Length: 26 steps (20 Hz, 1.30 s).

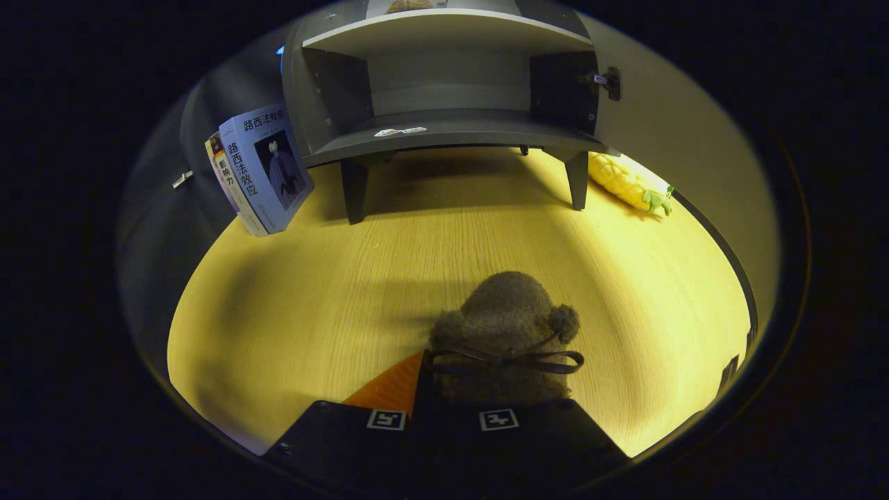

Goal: Open the shoe cabinet door, grab the shoes and put them into the shoe cabinet, then close the shoe cabinet door.

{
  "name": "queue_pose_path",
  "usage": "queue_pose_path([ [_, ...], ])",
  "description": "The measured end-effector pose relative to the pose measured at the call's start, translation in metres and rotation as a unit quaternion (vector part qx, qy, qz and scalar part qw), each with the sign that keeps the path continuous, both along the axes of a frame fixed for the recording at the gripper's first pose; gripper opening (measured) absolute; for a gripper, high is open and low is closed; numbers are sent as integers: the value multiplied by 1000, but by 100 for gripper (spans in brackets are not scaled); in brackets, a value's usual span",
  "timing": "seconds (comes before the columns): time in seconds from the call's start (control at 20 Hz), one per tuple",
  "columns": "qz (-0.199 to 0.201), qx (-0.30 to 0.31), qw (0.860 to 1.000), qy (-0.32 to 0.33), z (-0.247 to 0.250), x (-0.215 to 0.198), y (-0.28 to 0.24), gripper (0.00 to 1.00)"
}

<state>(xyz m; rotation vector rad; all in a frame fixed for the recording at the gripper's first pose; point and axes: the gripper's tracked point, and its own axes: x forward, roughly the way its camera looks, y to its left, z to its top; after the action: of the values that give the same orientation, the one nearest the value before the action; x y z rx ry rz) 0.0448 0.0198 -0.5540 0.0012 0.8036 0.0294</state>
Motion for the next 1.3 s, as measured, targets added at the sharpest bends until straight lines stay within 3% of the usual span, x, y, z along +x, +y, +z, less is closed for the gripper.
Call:
queue_pose_path([
  [0.1, -3, -9, 1000, -2, -6, 12, -7, 24],
  [0.2, -3, -7, 1000, -1, -4, 2, -2, 5],
  [0.55, -5, -20, 1000, -17, 22, -5, -13, 5],
  [1.0, -12, -24, 996, -86, 147, 2, -29, 5],
  [1.3, -10, -35, 987, -159, 254, 44, -29, 5],
])
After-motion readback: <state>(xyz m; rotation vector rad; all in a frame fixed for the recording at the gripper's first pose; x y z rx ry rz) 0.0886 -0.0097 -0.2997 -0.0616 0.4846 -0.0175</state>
